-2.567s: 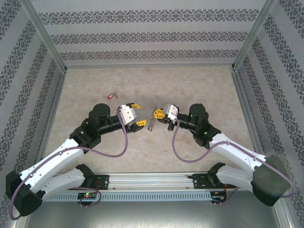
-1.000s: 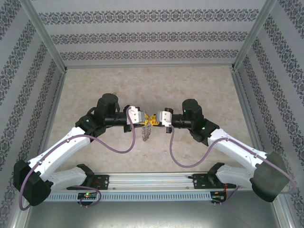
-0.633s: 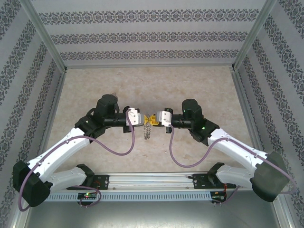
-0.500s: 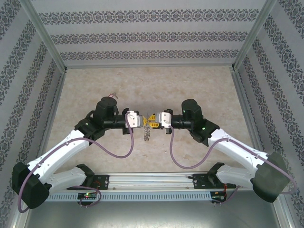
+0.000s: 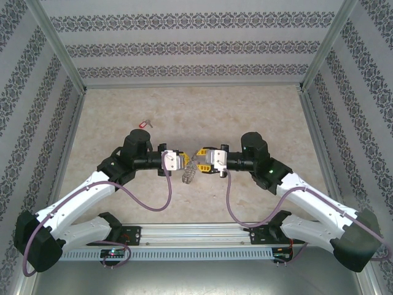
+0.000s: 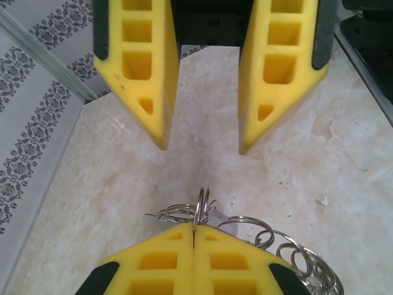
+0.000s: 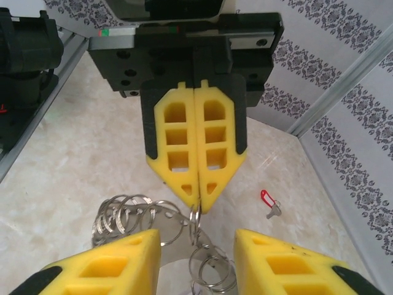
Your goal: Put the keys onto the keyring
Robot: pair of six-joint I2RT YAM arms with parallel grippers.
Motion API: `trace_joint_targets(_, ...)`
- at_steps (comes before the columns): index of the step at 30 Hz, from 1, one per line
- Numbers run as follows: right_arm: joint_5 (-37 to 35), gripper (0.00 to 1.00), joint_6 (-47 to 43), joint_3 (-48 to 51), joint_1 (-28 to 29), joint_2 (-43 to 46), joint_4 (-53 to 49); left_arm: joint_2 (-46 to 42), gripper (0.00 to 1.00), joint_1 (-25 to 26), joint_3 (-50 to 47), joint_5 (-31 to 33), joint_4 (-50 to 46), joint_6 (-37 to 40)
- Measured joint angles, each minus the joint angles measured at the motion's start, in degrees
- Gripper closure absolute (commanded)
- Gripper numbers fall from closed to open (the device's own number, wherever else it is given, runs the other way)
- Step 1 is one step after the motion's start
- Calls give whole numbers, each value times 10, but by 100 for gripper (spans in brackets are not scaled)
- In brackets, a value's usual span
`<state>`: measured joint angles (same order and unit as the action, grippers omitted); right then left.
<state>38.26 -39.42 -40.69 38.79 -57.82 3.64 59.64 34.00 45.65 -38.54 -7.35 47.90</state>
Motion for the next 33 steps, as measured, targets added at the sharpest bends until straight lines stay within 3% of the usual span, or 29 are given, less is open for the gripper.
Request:
trace_joint_targets(17, -24, 59, 4, 2, 0, -37, 4, 7, 100, 0, 0, -4, 30, -10)
trace_joint_targets(33, -29, 83, 29, -7, 5, -60, 35, 8, 100, 0, -15, -13, 49, -47)
